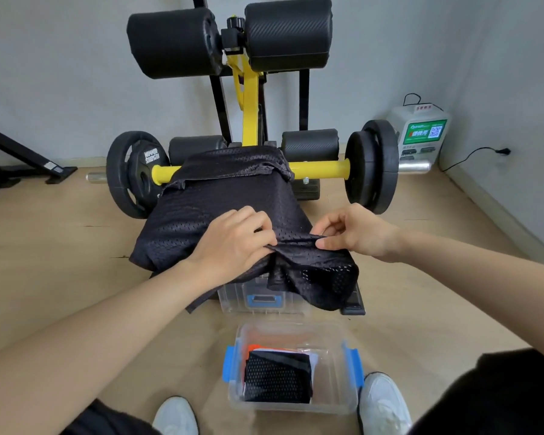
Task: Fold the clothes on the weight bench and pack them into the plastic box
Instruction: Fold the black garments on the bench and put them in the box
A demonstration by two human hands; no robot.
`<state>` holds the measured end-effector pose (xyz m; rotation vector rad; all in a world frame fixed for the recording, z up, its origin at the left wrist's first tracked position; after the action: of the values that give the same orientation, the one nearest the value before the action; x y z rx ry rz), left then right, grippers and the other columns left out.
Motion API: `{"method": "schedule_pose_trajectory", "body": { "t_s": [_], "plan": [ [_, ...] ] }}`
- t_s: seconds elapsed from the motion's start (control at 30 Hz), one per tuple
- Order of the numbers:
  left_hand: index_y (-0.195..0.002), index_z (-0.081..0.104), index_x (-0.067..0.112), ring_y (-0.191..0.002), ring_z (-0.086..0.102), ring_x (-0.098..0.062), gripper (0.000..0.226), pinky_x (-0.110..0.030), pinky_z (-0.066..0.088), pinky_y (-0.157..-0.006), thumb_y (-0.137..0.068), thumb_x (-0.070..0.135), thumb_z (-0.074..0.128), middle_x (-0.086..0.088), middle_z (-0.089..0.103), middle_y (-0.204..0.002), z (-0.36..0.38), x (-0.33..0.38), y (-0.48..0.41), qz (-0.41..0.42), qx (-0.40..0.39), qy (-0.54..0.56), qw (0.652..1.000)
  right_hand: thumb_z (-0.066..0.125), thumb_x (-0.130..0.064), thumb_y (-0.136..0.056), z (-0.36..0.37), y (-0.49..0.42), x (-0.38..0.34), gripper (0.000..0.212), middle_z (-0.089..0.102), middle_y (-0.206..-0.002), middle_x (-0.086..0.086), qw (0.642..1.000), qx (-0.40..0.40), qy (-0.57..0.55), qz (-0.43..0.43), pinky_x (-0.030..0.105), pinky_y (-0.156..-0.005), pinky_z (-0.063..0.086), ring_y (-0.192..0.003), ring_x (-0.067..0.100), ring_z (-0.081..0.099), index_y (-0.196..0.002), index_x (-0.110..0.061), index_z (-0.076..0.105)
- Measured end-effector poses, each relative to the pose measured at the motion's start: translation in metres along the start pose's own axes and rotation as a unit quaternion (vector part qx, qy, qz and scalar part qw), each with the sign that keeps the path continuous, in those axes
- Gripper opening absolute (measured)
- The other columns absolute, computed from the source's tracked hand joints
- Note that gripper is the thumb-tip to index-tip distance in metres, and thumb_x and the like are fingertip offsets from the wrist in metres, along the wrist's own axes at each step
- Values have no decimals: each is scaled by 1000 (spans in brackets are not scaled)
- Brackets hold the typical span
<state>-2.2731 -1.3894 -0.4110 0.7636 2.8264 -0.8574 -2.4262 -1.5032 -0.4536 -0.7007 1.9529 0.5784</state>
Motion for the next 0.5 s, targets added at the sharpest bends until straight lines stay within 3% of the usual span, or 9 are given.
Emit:
{"method": "schedule_pose_trajectory", "body": {
  "t_s": [0.1, 0.23, 0.37, 0.5],
  "plan": [
    [-92, 68, 18, -82, 55, -19, 5, -31, 42, -61, -89, 18, 65, 5, 63, -92, -2, -5, -4, -34, -3, 47, 998, 77, -3, -82, -4, 3, 2, 17, 69, -85, 18, 1000, -19, 13, 6, 26, -68, 52, -73, 16, 63, -97, -10, 74],
    [-96, 65, 22, -81, 55, -10, 8, -36, 47, -69, -91, 17, 62, 15, 62, -88, -8, -32, -3, -189, 6, 141, 972, 76, 1, -81, -3, 10, 6, 20, 67, -74, 7, 997, -44, 58, 10, 19, -54, 46, -63, 15, 56, -99, -9, 72],
    [-98, 67, 21, -80, 63, -10, 10, -32, 48, -74, -92, 14, 63, 11, 68, -85, -14, -58, 2, -310, 43, 225, 923, 75, 0, -83, -1, 13, 9, 21, 66, -78, 9, 997, -38, 66, 25, 23, -63, 51, -67, 15, 55, -102, -5, 72],
    [-95, 71, 20, -90, 67, -2, 10, -22, 50, -83, -91, 12, 67, 13, 71, -91, -16, -78, 4, -377, 65, 283, 879, 81, -16, -80, 18, 14, 17, 30, 63, -90, 5, 996, -48, 58, 52, 27, -68, 56, -75, 13, 59, -107, -12, 68]
  ]
}}
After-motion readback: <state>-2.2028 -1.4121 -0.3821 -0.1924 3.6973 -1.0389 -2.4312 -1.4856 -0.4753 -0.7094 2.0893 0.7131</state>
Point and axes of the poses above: each hand's wrist, its own y-axis away from the middle knuckle, its own z-axis out of the palm, x = y × z, the point moved 8 cm from there along -y, towards the middle knuckle
